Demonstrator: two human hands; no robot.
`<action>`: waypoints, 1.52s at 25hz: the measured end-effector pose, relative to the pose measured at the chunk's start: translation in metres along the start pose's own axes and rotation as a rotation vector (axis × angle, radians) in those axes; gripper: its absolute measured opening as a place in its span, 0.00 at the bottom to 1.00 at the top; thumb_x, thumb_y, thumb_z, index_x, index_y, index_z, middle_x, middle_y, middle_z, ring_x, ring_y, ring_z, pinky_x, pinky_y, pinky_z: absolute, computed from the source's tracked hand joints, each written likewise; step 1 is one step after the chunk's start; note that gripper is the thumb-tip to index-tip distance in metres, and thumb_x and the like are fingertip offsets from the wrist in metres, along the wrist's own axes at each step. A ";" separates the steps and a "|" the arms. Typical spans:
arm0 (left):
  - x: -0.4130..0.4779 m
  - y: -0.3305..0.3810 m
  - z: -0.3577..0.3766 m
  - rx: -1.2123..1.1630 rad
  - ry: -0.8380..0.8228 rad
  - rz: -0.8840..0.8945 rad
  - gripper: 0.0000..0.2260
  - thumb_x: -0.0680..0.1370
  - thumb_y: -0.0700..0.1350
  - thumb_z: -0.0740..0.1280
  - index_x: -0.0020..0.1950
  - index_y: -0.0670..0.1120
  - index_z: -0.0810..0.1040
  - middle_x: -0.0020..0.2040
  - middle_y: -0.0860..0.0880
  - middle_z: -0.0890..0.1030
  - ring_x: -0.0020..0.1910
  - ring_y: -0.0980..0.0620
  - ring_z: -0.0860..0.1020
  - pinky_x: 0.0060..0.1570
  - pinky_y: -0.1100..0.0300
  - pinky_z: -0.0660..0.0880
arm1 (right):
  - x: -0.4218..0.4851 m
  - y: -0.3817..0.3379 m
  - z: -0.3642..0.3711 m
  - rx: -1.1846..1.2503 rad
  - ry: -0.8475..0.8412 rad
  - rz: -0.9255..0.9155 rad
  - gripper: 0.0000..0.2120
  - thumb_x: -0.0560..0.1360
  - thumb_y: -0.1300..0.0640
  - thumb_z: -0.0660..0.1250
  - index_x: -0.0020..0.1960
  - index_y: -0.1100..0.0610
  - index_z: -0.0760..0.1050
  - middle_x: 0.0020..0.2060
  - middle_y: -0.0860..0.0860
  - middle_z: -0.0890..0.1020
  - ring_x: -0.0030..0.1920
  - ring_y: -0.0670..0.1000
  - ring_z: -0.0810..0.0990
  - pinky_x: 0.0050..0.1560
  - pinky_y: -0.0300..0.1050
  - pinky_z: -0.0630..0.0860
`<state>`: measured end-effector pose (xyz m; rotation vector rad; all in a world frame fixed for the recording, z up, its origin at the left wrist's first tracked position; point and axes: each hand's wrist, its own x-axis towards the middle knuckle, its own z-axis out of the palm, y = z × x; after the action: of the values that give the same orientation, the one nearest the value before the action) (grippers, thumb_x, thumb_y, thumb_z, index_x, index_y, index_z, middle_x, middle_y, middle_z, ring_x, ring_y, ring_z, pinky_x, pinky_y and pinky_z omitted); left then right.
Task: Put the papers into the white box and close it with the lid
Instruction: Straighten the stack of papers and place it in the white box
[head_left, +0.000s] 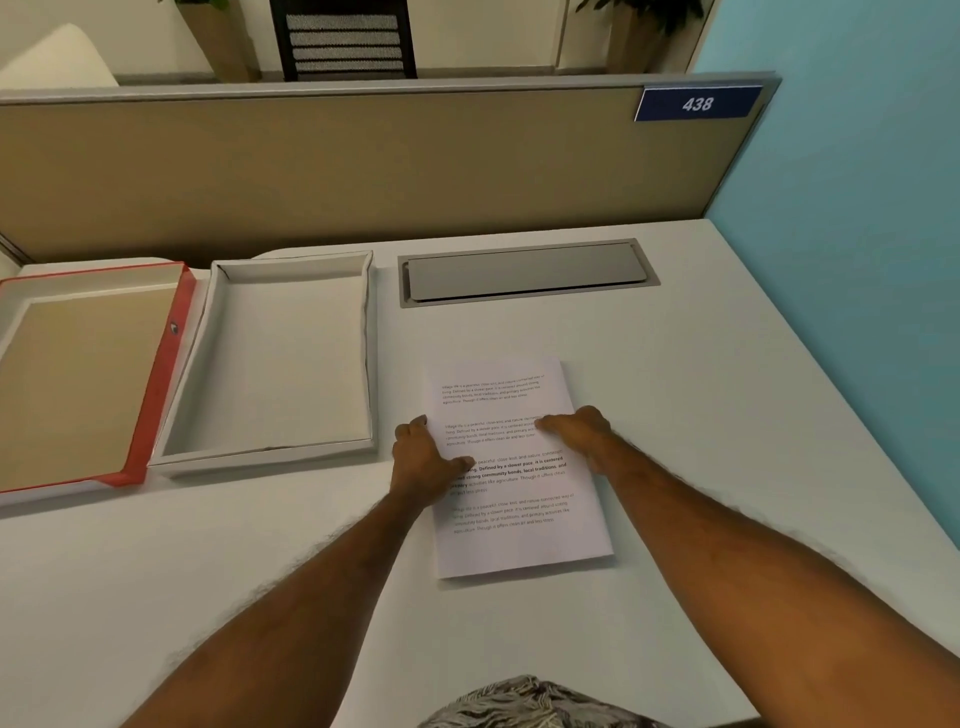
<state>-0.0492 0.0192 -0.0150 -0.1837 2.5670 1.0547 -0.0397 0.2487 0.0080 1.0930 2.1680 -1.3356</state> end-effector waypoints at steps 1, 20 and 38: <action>-0.001 0.000 0.000 -0.001 0.001 0.005 0.45 0.65 0.51 0.79 0.74 0.41 0.60 0.69 0.41 0.66 0.67 0.42 0.69 0.68 0.46 0.69 | -0.001 -0.001 0.002 -0.034 0.019 0.007 0.36 0.67 0.45 0.76 0.69 0.63 0.70 0.65 0.61 0.76 0.62 0.61 0.77 0.63 0.56 0.77; -0.009 0.001 0.002 -0.023 0.020 0.005 0.43 0.68 0.51 0.78 0.75 0.42 0.58 0.70 0.41 0.66 0.70 0.41 0.66 0.69 0.44 0.67 | -0.006 0.005 0.004 0.338 0.101 -0.017 0.23 0.70 0.58 0.75 0.60 0.68 0.76 0.56 0.62 0.82 0.55 0.62 0.82 0.58 0.57 0.80; -0.036 0.037 -0.036 -0.704 0.146 0.233 0.16 0.79 0.48 0.66 0.61 0.42 0.67 0.57 0.45 0.78 0.52 0.48 0.81 0.42 0.57 0.82 | -0.087 0.004 -0.024 0.318 0.170 -0.608 0.17 0.76 0.62 0.69 0.63 0.59 0.69 0.53 0.55 0.82 0.49 0.57 0.83 0.49 0.52 0.82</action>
<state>-0.0353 0.0201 0.0465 -0.1389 2.2584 2.0710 0.0202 0.2336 0.0744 0.6772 2.6011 -1.9607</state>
